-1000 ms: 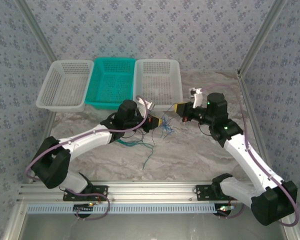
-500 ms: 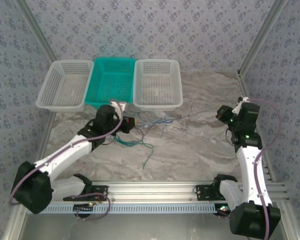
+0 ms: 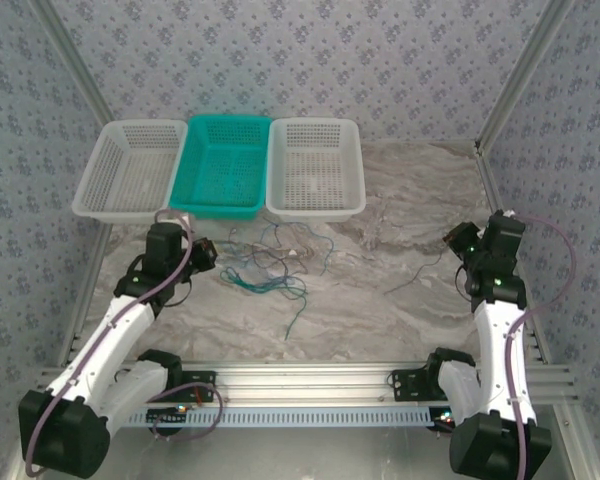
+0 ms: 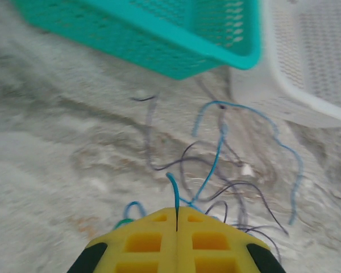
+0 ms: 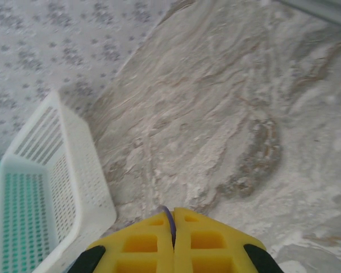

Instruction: Untangle the cables

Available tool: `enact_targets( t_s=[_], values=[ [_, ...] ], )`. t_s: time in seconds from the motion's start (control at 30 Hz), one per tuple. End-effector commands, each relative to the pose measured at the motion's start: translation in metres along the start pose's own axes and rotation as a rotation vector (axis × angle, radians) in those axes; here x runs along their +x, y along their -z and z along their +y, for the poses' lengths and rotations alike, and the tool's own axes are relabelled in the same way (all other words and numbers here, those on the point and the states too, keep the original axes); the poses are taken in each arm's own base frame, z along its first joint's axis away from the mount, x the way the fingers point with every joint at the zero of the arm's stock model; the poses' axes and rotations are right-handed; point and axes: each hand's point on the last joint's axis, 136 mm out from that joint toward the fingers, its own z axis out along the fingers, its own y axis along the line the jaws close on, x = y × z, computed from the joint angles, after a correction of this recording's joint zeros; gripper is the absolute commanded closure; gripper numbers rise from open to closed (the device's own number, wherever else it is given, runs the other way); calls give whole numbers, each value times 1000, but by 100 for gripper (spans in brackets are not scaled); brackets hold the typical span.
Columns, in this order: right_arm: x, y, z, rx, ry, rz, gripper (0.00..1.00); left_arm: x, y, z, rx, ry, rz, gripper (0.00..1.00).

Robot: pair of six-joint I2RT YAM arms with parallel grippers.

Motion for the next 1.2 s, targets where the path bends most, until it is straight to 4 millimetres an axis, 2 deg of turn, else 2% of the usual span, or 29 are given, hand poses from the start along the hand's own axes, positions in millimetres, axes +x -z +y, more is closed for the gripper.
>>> enact_targets(
  t_s=[0.0, 0.07, 0.17, 0.27, 0.37, 0.57, 0.67, 0.73, 0.8, 0.87, 0.93, 1.07, 1.1, 1.13, 1.17],
  values=[
    [-17, 15, -26, 144, -97, -101, 100, 5, 5, 33, -118, 80, 11, 100],
    [-21, 15, -26, 133, -118, -119, 100, 6, 4, 38, -108, 109, 13, 100],
    [-18, 5, 7, -39, -90, -63, 100, 7, -1, 25, -10, 113, 19, 100],
    [-16, 9, 60, -264, -9, -14, 100, 4, -3, 1, 134, 93, 20, 100],
    [-29, 34, 120, -431, 121, -48, 100, -3, 3, -21, 252, 66, -6, 100],
    [-47, 99, 263, -790, 373, -72, 100, -20, 28, -58, 406, 2, -49, 100],
    [-48, 119, 325, -923, 435, -85, 100, -24, 39, -76, 464, -37, -45, 100],
    [-51, 121, 360, -972, 465, -108, 100, -25, 46, -87, 481, -74, -46, 100],
    [-51, 109, 387, -994, 498, -117, 100, -27, 54, -99, 506, -115, -51, 100],
    [-49, 82, 404, -973, 498, -101, 100, -30, 63, -110, 525, -154, -60, 100],
    [-41, 42, 414, -922, 510, -92, 100, -31, 69, -117, 532, -180, -62, 100],
    [-5, -43, 412, -815, 562, -3, 100, -29, 74, -122, 530, -204, -62, 100],
    [8, -62, 409, -793, 579, 27, 100, -29, 74, -122, 527, -204, -65, 100],
    [27, -90, 401, -762, 598, 79, 100, -29, 73, -121, 520, -198, -69, 100],
    [41, -106, 395, -739, 608, 120, 100, -29, 72, -121, 520, -192, -74, 100]
  ],
)
